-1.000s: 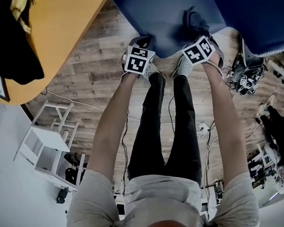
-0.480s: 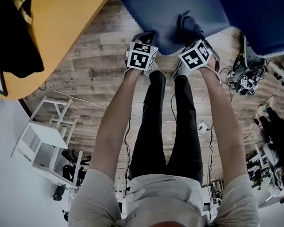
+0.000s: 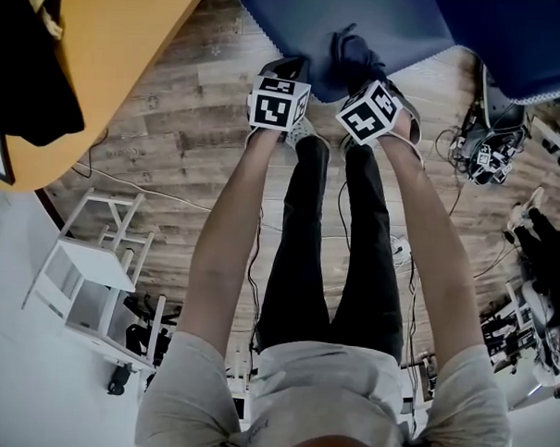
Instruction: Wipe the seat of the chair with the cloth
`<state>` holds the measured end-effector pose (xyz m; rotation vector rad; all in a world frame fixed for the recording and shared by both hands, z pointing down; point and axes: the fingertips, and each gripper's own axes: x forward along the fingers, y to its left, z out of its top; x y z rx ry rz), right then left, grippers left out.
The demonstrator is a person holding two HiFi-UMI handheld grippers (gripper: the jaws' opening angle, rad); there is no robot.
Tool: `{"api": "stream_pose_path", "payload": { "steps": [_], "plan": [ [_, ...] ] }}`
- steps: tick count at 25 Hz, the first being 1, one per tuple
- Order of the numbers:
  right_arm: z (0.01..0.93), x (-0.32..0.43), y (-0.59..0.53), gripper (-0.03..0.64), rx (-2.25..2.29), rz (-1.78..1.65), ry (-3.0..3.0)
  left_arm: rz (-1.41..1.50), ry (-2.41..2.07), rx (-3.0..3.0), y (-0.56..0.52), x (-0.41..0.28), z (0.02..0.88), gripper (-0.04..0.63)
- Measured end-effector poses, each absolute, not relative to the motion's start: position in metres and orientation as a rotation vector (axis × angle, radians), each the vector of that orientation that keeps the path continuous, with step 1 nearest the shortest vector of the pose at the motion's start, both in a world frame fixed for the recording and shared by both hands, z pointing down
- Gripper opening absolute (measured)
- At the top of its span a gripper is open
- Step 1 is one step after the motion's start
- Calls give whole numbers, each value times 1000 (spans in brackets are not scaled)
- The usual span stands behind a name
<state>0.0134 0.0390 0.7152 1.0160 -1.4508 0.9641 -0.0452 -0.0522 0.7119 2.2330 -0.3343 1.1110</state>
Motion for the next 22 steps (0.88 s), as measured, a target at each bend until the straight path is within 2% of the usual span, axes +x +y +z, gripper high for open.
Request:
{"api": "stream_pose_path", "payload": {
  "steps": [12, 22],
  "plan": [
    [711, -56, 43, 66, 965, 967, -1541, 1101, -499, 2209, -79, -134, 690, 28],
    [694, -140, 55, 66, 849, 1032, -1771, 1018, -634, 2191, -61, -149, 659, 28]
  ]
}}
